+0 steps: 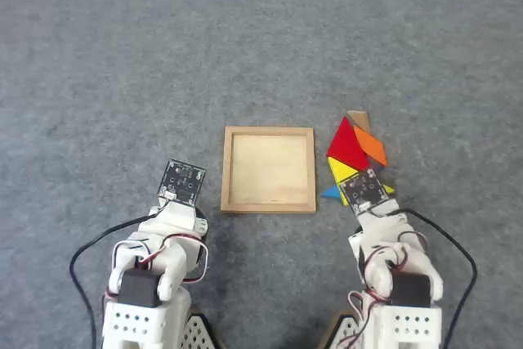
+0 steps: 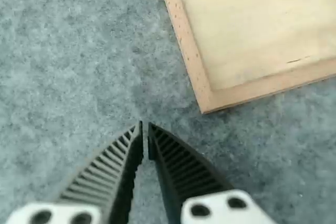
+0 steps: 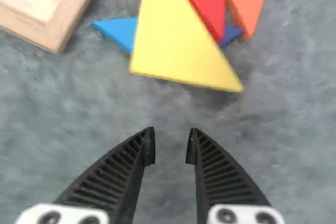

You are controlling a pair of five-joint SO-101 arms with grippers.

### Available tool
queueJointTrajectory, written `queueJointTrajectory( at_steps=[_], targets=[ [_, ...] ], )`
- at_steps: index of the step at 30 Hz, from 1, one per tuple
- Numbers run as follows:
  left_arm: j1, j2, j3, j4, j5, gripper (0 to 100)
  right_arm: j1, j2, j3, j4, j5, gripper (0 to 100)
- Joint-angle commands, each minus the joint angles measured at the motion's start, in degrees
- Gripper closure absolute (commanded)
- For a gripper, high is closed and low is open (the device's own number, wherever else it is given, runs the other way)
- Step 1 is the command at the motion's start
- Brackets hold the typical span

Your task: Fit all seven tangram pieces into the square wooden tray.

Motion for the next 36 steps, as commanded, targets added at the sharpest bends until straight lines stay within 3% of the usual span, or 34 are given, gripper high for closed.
queueJointTrajectory(
  at_steps=[1, 5, 12, 17, 23, 27, 33, 36],
  targets=[
    [-0.2, -1.1, -0.6, 0.2, -0.2, 98, 7.5, -0.7, -4.4, -2.0, 11.1, 88.5],
    [-0.2, -1.1, -0.6, 0.2, -0.2, 98, 14.5, 0.0, -11.3, -1.9, 5.8, 88.3],
    [-0.2, -1.1, -0.6, 0.2, -0.2, 98, 7.2, 6.5, -17.1, -0.4, 5.9, 88.4],
    [-0.2, -1.1, -0.6, 0.2, -0.2, 98, 5.5, 28.4, -33.3, -2.7, 3.7, 88.3],
    [-0.2, -1.1, -0.6, 0.2, -0.2, 98, -5.5, 61.7, -51.0, -1.5, 3.5, 87.9],
    [-0.2, -1.1, -0.6, 0.2, -0.2, 98, -10.7, 75.8, -58.1, -2.2, 3.4, 79.4],
    [-0.2, -1.1, -0.6, 0.2, -0.2, 98, -16.7, 84.0, -61.0, -2.2, 6.7, 59.8],
    [-0.2, -1.1, -0.6, 0.2, -0.2, 98, -19.3, 86.2, -59.0, -5.1, 7.4, 57.5]
  ],
)
